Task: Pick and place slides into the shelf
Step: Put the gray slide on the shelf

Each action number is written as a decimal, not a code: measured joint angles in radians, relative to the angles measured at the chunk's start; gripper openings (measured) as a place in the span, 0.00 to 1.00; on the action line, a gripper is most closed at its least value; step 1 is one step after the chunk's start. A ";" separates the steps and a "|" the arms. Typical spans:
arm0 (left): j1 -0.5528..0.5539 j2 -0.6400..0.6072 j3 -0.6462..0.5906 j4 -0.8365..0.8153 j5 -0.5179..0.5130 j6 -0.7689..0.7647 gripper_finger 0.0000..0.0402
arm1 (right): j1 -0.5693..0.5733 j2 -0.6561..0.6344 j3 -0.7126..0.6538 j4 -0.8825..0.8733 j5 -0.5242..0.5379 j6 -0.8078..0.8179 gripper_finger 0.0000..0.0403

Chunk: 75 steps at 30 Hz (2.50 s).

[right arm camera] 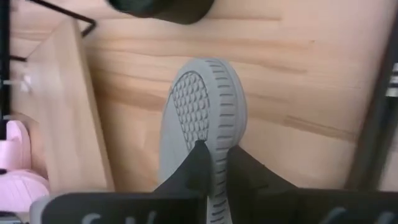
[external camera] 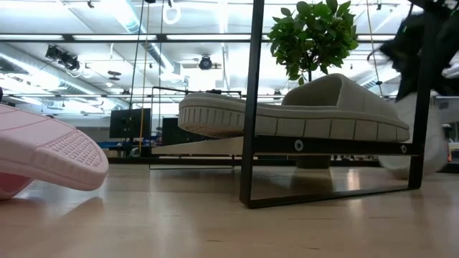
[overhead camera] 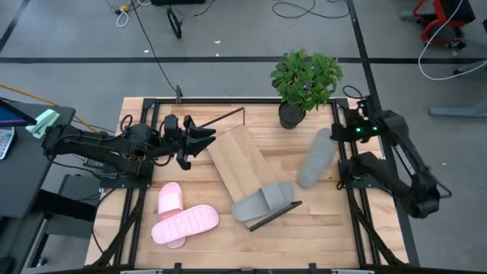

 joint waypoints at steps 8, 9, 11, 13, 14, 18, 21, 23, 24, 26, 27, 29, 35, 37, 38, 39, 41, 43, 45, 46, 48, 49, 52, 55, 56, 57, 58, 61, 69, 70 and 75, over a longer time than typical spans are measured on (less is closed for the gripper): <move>0.000 0.000 0.000 0.000 0.000 -0.008 0.36 | -0.001 -0.131 0.342 -0.211 0.002 -0.011 0.08; 0.000 0.000 0.000 0.000 0.000 -0.011 0.36 | 0.000 -0.137 0.390 -0.224 -0.013 -0.010 0.08; 0.000 0.000 0.000 0.000 0.000 -0.012 0.35 | 0.000 -0.145 0.484 -0.238 -0.062 -0.005 0.08; 0.000 0.000 0.000 0.001 0.000 -0.016 0.34 | 0.000 -0.146 0.571 -0.242 -0.130 0.001 0.08; 0.000 0.000 0.000 0.002 0.000 -0.023 0.34 | 0.000 -0.145 0.613 -0.237 -0.173 0.005 0.08; 0.000 0.000 0.000 0.006 0.016 -0.063 0.34 | 0.000 -0.141 0.749 -0.163 -0.332 0.060 0.08; 0.000 0.000 0.000 0.038 0.053 -0.064 0.34 | 0.000 -0.140 0.795 -0.001 -0.399 0.142 0.08; 0.000 0.000 0.000 0.079 0.071 -0.063 0.35 | 0.000 -0.138 0.799 0.156 -0.422 0.205 0.07; 0.000 0.000 0.000 0.101 0.075 -0.061 0.36 | -0.001 -0.134 0.795 0.246 -0.424 0.245 0.07; 0.000 0.000 0.000 0.142 0.086 -0.052 0.36 | -0.001 -0.117 0.788 0.418 -0.429 0.321 0.07; 0.000 0.000 0.000 0.161 0.092 -0.041 0.37 | -0.001 -0.104 0.784 0.503 -0.434 0.356 0.07; 0.000 0.000 0.000 0.190 0.093 -0.026 0.38 | -0.001 -0.068 0.781 0.656 -0.445 0.428 0.07; 0.000 0.015 0.001 0.265 0.092 0.093 0.43 | 0.000 0.080 0.780 1.005 -0.512 0.584 0.07; 0.000 0.031 0.001 0.304 0.084 0.145 0.44 | 0.012 0.132 0.780 1.089 -0.527 0.614 0.07; 0.004 0.042 0.001 0.337 0.077 0.161 0.45 | 0.028 0.155 0.780 1.132 -0.527 0.626 0.07; 0.012 0.054 0.001 0.366 0.073 0.170 0.46 | 0.051 0.178 0.780 1.175 -0.524 0.638 0.07; 0.029 0.074 0.001 0.399 0.068 0.167 0.47 | 0.109 0.221 0.780 1.254 -0.503 0.656 0.07; 0.050 0.106 0.003 0.440 0.067 0.152 0.49 | 0.192 0.261 0.780 1.309 -0.472 0.660 0.07; 0.068 0.136 0.018 0.447 0.067 0.151 0.50 | 0.290 0.299 0.780 1.338 -0.435 0.630 0.07; 0.073 0.153 0.030 0.444 0.066 0.157 0.51 | 0.342 0.319 0.780 1.341 -0.416 0.604 0.07; 0.084 0.190 0.066 0.449 0.067 0.187 0.52 | 0.445 0.358 0.780 1.342 -0.376 0.540 0.07; 0.090 0.206 0.084 0.448 0.067 0.202 0.53 | 0.491 0.378 0.780 1.342 -0.353 0.503 0.07; 0.100 0.252 0.148 0.445 0.067 0.238 0.54 | 0.581 0.434 0.779 1.336 -0.279 0.399 0.07; 0.101 0.281 0.200 0.439 0.077 0.280 0.54 | 0.633 0.481 0.779 1.341 -0.240 0.331 0.07; 0.101 0.287 0.214 0.431 0.090 0.296 0.53 | 0.646 0.496 0.780 1.343 -0.228 0.317 0.07; 0.100 0.289 0.224 0.413 0.098 0.303 0.53 | 0.658 0.509 0.780 1.344 -0.221 0.303 0.07; 0.100 0.289 0.232 0.391 0.100 0.304 0.53 | 0.669 0.523 0.780 1.346 -0.217 0.293 0.07; 0.100 0.289 0.245 0.330 0.102 0.304 0.54 | 0.700 0.553 0.780 1.377 -0.199 0.289 0.07; 0.100 0.290 0.245 0.312 0.102 0.292 0.55 | 0.760 0.588 0.780 1.447 -0.173 0.288 0.07; 0.100 0.290 0.245 0.313 0.101 0.296 0.54 | 0.762 0.589 0.780 1.448 -0.173 0.286 0.07; 0.100 0.290 0.245 0.314 0.043 0.330 0.47 | 0.761 0.584 0.780 1.456 -0.150 0.284 0.07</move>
